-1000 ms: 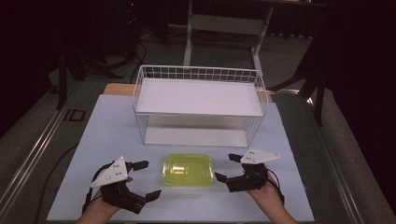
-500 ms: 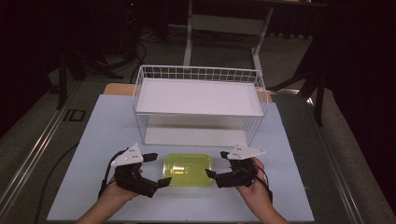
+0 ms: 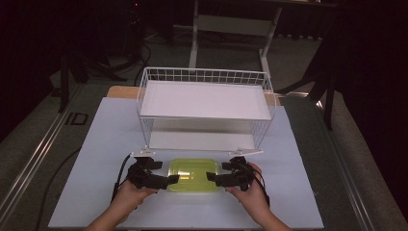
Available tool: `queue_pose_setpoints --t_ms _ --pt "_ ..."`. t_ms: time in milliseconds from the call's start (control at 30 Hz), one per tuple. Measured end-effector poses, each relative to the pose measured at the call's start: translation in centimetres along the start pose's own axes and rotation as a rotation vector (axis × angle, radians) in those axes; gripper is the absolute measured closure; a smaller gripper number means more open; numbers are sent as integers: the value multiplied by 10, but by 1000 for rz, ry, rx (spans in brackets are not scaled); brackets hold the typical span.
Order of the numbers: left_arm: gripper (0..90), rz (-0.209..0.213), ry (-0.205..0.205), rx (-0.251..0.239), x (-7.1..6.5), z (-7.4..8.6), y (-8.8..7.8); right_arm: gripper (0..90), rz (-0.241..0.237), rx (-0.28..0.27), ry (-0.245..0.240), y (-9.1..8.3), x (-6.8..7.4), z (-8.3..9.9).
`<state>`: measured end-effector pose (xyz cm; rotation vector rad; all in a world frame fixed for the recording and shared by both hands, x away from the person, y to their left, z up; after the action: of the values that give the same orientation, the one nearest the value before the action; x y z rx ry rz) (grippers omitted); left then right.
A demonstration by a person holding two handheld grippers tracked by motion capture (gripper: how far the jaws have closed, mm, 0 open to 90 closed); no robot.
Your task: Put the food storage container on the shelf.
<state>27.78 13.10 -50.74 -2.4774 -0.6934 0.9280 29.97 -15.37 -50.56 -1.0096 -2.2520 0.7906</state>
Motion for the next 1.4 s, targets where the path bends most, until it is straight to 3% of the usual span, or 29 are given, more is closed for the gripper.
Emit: queue_pose_setpoints --t_ms 33,100,167,300,400,433,533,667,833,1033,1400 --pt "66 15 -33 13 1 2 3 312 11 16 42 2 -2 2" --pt "79 17 -49 14 2 3 4 350 7 30 68 3 -3 3" --pt "179 13 -76 12 4 4 6 416 -4 63 127 5 -6 5" --pt "351 4 -139 0 11 7 8 485 1 94 182 8 -10 6" --pt "446 9 -157 2 13 7 9 542 -14 118 221 10 -13 8" --pt "446 3 -163 5 14 7 9 542 -14 118 221 10 -13 8" --pt "579 -5 -188 6 19 8 8 623 -24 135 238 13 -15 9" --pt "640 2 -214 29 21 11 11 665 -24 140 237 12 -13 7" --pt "681 11 -209 50 19 12 14 705 -38 151 259 11 -16 7" --pt "704 -19 -209 36 14 12 14 721 -49 156 270 8 -15 8" --pt "726 -55 -162 43 4 13 10 747 -64 152 268 3 -11 11"
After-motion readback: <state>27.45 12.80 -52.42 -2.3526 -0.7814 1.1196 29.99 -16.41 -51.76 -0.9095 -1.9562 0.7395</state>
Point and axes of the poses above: each handheld gripper's, and its own axes: y roughly forward along the jaws, z roughly out of its underside, x roughly to its left, the point moved 2 cm from there along y, roughly forward along the jaws, and after that the axes turned 8 degrees about z, right-handed, at the moved point
